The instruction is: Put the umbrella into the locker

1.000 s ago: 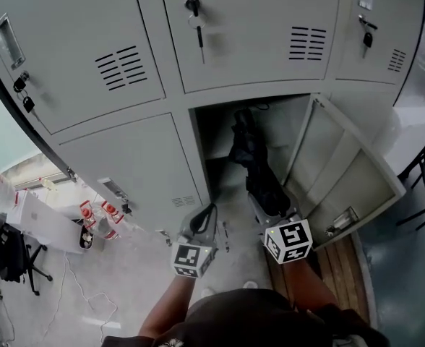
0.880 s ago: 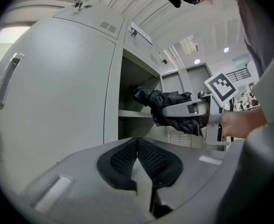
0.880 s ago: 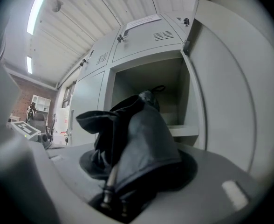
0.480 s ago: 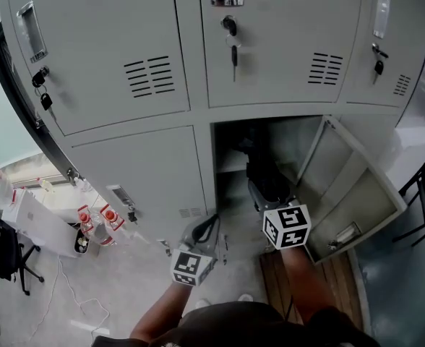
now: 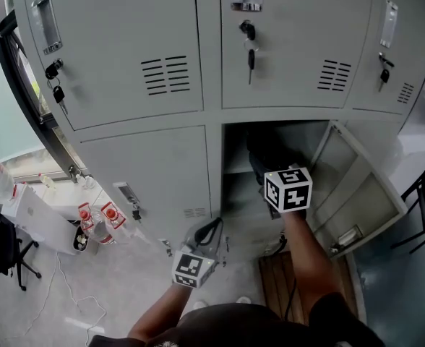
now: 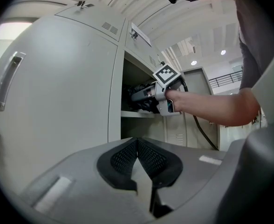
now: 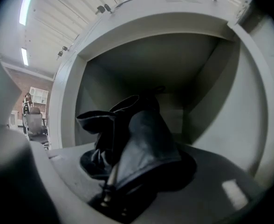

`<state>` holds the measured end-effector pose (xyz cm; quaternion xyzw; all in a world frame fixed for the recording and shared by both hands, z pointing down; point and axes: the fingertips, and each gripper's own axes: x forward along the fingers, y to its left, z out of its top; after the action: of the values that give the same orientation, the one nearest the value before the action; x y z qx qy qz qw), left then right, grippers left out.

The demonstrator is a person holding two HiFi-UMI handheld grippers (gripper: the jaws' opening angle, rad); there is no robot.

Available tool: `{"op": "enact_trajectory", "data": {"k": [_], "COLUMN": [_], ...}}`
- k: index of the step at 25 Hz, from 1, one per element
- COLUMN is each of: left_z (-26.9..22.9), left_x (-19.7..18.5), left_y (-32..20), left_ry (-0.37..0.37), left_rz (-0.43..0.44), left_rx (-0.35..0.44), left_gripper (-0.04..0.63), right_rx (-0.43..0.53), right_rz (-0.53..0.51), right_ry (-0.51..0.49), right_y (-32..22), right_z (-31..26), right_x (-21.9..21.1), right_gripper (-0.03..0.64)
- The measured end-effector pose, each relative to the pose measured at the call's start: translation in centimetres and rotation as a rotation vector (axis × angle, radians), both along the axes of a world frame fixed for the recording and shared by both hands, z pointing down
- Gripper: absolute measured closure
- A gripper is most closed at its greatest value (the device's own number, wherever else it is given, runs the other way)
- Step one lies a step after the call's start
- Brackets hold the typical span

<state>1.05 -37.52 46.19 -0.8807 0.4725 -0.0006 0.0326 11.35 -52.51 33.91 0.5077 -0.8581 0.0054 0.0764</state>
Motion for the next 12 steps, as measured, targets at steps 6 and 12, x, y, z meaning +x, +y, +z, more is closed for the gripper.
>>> {"op": "enact_trajectory", "data": {"k": [6,12], "left_z": [-0.3,-0.9], "left_x": [-0.1,-0.1], "left_y": [0.6,0.7], "left_ry": [-0.008,-0.011], "left_rz": [0.001,0.003], "left_rx": [0.01,0.03], "left_gripper": [0.591,0.591], "right_rx": [-0.058,-0.134], "right_rz": [-0.007,0.017], "right_ry": [0.052,0.104], "right_y": [-3.2,-6.4], "right_z": [0.0,0.4], "right_x": [-1.1,-1.2], "right_gripper": [0.376,0.376]}}
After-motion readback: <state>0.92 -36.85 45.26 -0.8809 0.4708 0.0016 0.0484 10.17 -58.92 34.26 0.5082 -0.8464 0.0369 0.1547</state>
